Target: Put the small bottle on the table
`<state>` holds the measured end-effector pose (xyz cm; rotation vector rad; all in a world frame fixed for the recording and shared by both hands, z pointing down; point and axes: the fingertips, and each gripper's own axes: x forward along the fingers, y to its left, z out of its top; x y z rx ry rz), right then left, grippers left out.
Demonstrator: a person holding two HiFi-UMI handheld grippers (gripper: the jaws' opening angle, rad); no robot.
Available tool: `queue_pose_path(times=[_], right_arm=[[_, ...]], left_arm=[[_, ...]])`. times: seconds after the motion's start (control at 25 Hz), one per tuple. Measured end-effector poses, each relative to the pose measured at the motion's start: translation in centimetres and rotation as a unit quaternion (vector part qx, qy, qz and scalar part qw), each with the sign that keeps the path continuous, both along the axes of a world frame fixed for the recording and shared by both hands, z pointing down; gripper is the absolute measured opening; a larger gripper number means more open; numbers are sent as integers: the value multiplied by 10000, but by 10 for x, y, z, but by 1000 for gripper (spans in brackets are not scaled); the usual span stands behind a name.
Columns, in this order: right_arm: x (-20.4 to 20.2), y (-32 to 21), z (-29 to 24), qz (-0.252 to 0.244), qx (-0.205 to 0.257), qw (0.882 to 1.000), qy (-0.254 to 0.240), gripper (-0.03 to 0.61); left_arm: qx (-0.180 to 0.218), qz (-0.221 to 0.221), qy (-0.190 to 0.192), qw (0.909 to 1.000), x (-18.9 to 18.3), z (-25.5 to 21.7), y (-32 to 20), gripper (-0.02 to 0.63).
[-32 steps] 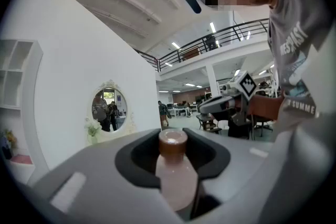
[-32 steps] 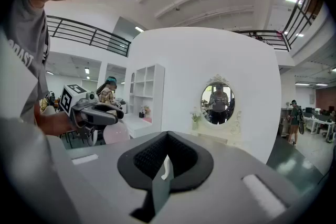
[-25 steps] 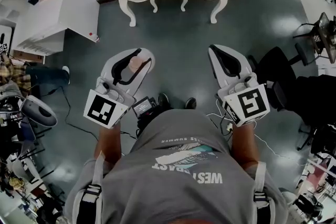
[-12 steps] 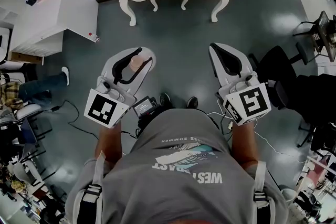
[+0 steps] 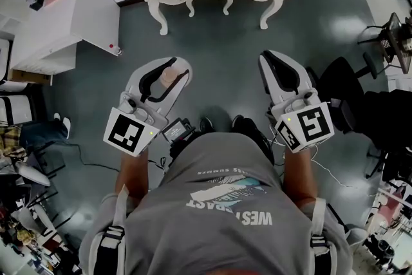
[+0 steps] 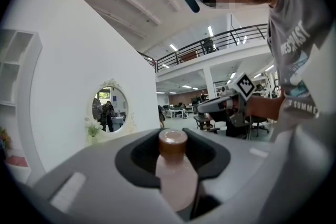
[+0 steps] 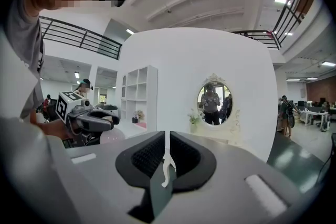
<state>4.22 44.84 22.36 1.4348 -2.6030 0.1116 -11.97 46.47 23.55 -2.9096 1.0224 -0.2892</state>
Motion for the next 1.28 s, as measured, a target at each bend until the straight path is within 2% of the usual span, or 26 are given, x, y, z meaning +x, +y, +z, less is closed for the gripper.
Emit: queue_pose_path(times=[0.28, 0.68, 1.28], right_arm=[[4, -25, 2, 4, -7, 10000, -19, 35], [11, -91, 2, -328, 47, 9993, -171, 34], [49, -206, 11, -892, -80, 9957, -246, 34]], left_arm=[[-45, -61, -37, 10000, -1, 2, -20, 126], [-31, -498, -148, 9986, 2, 0, -69, 126], [-123, -1040, -172, 9944, 51, 4, -165, 126]])
